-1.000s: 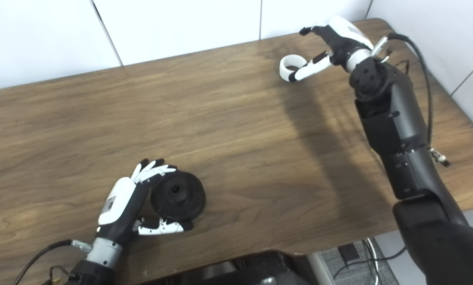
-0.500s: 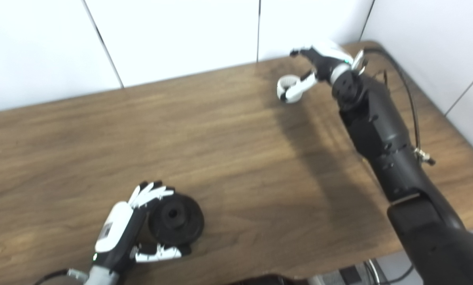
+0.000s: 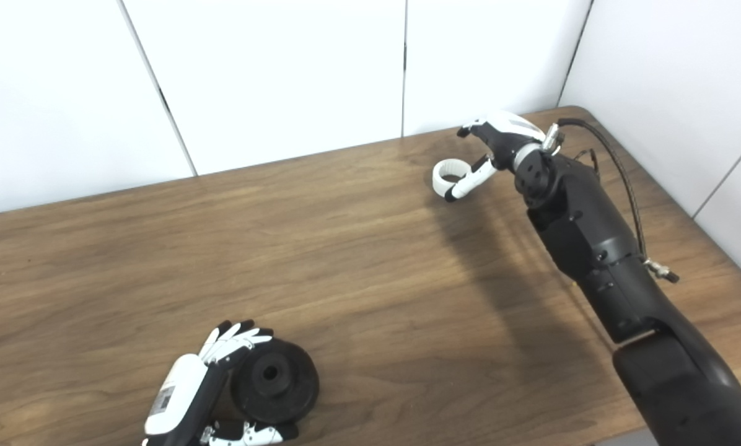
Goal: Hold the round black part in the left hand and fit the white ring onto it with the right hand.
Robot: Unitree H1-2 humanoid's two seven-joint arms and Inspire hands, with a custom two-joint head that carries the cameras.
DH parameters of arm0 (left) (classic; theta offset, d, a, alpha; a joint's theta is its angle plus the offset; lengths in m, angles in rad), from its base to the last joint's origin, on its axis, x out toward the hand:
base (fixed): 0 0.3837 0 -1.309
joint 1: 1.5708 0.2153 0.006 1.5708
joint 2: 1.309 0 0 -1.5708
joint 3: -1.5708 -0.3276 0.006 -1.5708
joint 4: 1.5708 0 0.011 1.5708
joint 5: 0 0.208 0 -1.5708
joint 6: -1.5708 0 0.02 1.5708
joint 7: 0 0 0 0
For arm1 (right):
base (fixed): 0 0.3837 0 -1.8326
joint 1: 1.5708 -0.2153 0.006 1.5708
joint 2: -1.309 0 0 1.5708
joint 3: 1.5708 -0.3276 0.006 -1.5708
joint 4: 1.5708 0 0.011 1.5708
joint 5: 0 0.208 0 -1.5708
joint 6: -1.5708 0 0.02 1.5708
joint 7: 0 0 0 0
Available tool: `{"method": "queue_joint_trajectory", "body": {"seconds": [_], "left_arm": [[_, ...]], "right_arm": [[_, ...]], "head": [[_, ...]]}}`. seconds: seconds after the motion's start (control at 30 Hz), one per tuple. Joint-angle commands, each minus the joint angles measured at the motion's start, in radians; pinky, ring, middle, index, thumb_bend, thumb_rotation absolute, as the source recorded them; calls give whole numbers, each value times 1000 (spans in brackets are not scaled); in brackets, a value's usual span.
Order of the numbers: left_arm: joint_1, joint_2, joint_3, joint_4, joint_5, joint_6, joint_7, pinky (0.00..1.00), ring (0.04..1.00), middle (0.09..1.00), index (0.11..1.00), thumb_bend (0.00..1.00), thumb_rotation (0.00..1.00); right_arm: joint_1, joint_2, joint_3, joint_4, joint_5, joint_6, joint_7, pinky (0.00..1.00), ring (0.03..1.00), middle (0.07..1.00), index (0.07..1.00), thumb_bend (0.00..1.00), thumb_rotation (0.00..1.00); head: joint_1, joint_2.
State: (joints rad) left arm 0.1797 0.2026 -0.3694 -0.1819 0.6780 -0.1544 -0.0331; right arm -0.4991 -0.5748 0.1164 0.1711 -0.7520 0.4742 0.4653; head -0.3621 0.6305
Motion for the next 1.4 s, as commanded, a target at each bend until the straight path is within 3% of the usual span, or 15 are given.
{"method": "queue_joint_trajectory", "body": {"seconds": [0.0,0.43,0.83,1.37], "left_arm": [[49,19,-3,81,13,9,3,1000,932,837,487,517,63],[58,16,0,59,15,19,-9,1000,938,839,488,517,62],[70,21,5,30,7,24,-26,1000,943,841,488,517,62],[75,18,5,28,16,26,-26,1000,945,842,489,517,63]], "right_arm": [[-65,-30,-3,-14,-27,-5,-20,1000,997,979,881,946,276],[-70,-62,68,30,-24,-12,-25,1000,1000,973,826,933,256],[-79,-35,86,79,-13,-39,-126,1000,961,937,774,902,338],[-104,-30,131,105,-8,-42,-138,1000,948,932,776,909,332]], "head": [[-1,1],[8,4],[18,14],[20,19]]}}
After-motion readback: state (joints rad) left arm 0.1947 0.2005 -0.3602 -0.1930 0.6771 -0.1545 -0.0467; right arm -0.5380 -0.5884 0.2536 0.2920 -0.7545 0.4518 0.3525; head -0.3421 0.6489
